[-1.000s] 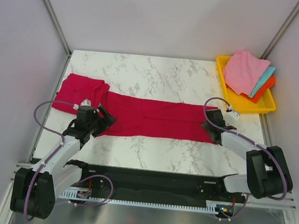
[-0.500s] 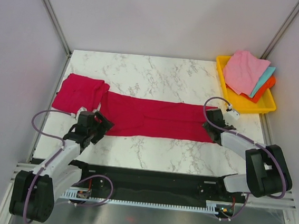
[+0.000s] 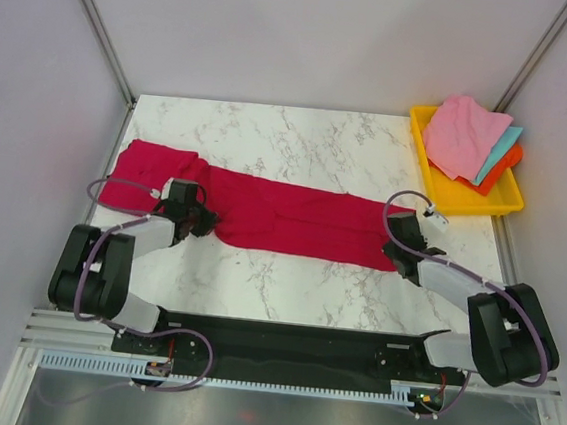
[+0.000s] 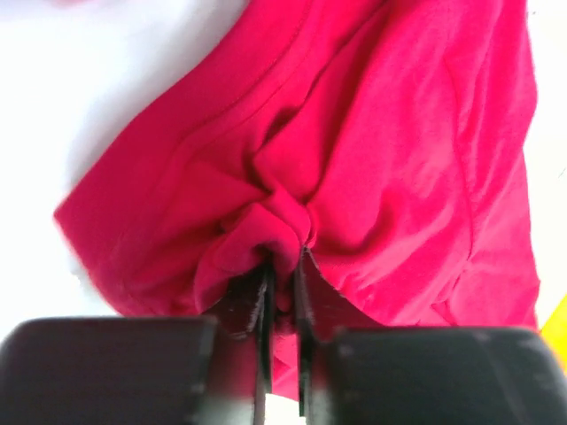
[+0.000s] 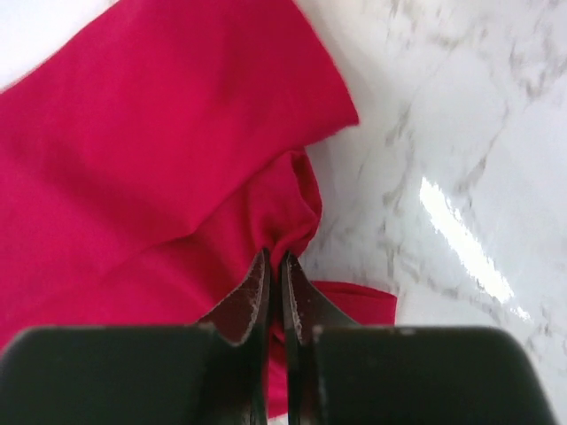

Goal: Fold and stack the t-shirts
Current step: Fold the tshirt

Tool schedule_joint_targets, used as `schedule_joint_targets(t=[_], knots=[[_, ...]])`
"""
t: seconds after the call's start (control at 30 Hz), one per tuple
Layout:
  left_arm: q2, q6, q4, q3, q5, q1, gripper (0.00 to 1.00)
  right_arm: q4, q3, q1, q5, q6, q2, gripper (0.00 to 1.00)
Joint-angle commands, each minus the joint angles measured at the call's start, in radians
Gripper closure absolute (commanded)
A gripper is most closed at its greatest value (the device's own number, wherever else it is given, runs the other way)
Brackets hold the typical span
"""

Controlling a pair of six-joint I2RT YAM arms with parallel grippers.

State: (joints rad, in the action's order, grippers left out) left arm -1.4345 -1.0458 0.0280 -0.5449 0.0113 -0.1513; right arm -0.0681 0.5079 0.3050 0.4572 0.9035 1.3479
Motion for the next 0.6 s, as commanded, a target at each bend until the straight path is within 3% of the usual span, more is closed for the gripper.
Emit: schedule_joint_targets(t=[0.0,0.07,0.2,0.33,0.47,0.57], knots=[[-0.130,0.033,0.013,-0.132,0.009,-0.052,0.90,-0.097,-0.074,0.110,-0.048,0.050,-0.090,0.92],[-0.211,0.032,0.013,-0.190,0.009,-0.076,0.98,-0.145,-0.091,0.173,-0.043,0.070,-0.136,0.92],[-0.387,0.046,0.012,-0.370,-0.048,-0.131,0.98,-0.202,-0.109,0.378,-0.069,0.120,-0.154,0.94],[-0.630,0.145,-0.094,-0.765,-0.117,-0.151,0.98,-0.220,-0.097,0.630,-0.071,0.270,-0.178,0.92],[-0.805,0.223,-0.195,-1.053,-0.140,-0.151,0.98,-0.257,0.036,0.865,-0.014,0.305,-0.100,0.85],[-0.937,0.298,-0.236,-1.281,-0.148,-0.151,0.98,-0.272,0.202,1.032,0.021,0.232,0.028,0.77]])
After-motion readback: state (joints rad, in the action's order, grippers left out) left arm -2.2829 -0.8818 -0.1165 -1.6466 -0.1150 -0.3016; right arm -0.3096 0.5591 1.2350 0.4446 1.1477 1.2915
